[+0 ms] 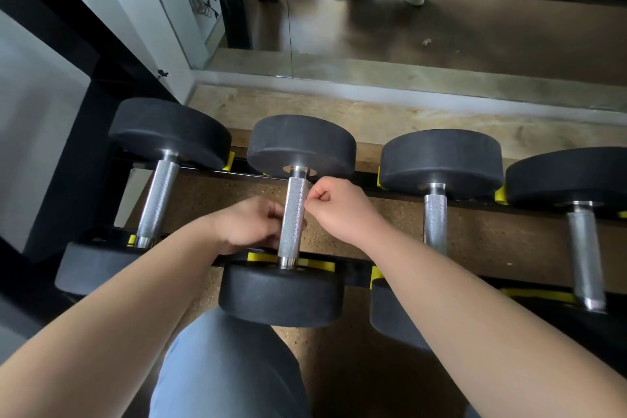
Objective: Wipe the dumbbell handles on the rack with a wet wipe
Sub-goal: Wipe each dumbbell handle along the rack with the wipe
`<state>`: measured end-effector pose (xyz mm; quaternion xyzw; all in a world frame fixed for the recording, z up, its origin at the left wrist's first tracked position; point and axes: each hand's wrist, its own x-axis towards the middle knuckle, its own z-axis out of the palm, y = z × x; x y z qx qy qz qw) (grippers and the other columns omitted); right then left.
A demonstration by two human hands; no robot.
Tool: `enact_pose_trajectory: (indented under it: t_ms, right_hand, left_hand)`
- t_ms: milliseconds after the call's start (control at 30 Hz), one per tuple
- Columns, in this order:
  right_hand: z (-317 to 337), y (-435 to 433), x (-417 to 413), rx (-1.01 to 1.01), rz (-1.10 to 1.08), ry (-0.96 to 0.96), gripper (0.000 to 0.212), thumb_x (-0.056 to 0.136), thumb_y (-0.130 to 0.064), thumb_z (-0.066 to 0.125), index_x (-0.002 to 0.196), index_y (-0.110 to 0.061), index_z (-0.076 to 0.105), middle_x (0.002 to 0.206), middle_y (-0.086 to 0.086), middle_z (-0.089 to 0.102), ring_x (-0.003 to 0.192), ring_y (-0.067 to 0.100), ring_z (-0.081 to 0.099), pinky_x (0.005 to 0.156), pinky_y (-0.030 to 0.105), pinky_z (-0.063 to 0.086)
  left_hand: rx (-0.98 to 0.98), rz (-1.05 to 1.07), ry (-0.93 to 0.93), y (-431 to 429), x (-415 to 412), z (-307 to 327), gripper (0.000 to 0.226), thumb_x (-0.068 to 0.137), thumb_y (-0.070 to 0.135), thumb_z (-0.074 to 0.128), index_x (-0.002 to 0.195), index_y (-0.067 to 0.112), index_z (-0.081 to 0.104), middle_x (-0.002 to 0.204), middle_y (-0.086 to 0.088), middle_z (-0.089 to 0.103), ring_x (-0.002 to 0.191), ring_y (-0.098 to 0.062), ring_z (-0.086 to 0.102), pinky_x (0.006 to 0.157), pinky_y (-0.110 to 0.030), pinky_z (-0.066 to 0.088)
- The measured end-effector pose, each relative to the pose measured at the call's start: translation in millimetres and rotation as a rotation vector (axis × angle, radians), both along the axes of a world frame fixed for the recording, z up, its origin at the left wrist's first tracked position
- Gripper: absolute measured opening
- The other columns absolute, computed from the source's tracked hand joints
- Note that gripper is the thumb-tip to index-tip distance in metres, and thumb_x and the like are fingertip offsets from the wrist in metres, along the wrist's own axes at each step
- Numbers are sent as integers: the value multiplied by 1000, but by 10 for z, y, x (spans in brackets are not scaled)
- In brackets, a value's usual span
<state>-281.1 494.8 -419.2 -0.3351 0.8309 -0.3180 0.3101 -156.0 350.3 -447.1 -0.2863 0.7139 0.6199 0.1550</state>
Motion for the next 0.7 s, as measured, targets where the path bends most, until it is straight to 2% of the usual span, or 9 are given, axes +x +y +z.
enact_pose_trajectory:
  t_ms: [100,133,200,267,333,433,500,600,700]
  right_hand:
    - [-1,-6,1,-3,-3,1,13,93,-26,59,83,-32,66,79,-12,67,79,6,62,63,26,43]
    - [-4,-8,2,-2,-5,4,14,93,-26,59,82,-32,66,78,-12,67,78,7,63,63,26,43]
    - [-5,-5,3,1,-5,11,14,92,-26,59,81,-32,65,77,-11,67,78,7,63,62,26,42]
    - [2,-4,2,10,8,15,15,92,-25,58,82,-31,65,78,-11,68,77,6,62,61,26,41]
    - [5,-6,-1,14,13,9,14,92,-24,57,83,-30,66,79,-11,68,77,6,62,61,26,42]
    - [-2,-14,-2,10,4,-7,14,92,-23,57,84,-29,67,80,-11,67,78,7,62,61,26,42]
    - [-4,-21,-3,10,5,0,14,92,-22,57,84,-28,67,79,-10,66,76,8,61,61,26,42]
    - [-9,-37,-4,13,10,11,13,91,-19,57,86,-22,68,77,-8,65,75,10,61,61,27,43]
    - [-33,-41,1,23,11,3,11,92,-22,57,87,-23,67,79,-7,65,78,13,61,63,29,45]
  left_hand:
    - [29,208,137,-24,-82,-10,25,101,-4,53,100,4,76,86,-4,76,77,-13,63,75,-23,55]
    - [-48,157,133,-31,-54,-5,27,100,-5,53,95,7,77,82,-2,75,74,-11,62,73,-21,54]
    - [-242,-104,49,-8,79,31,36,96,-9,53,80,14,76,66,6,70,61,-3,58,61,-15,47]
    - [-285,-273,-42,17,219,43,40,95,-7,53,77,19,77,64,8,69,59,0,57,59,-15,45]
    - [-160,-173,-45,-1,269,29,34,96,-7,55,85,16,79,71,3,72,65,-5,61,63,-17,48]
    - [153,198,-2,-13,215,-5,17,97,-5,60,101,1,75,85,-12,73,74,-13,67,68,-19,57]
    - [243,323,40,3,212,-29,14,97,1,63,106,0,74,91,-14,74,79,-14,69,73,-20,59]
    - [182,277,34,1,319,-28,17,92,6,71,107,1,76,85,-11,73,75,-12,67,71,-18,58]
    - [152,186,-6,-16,406,34,16,78,10,81,93,6,80,80,-9,72,70,-10,66,68,-18,56]
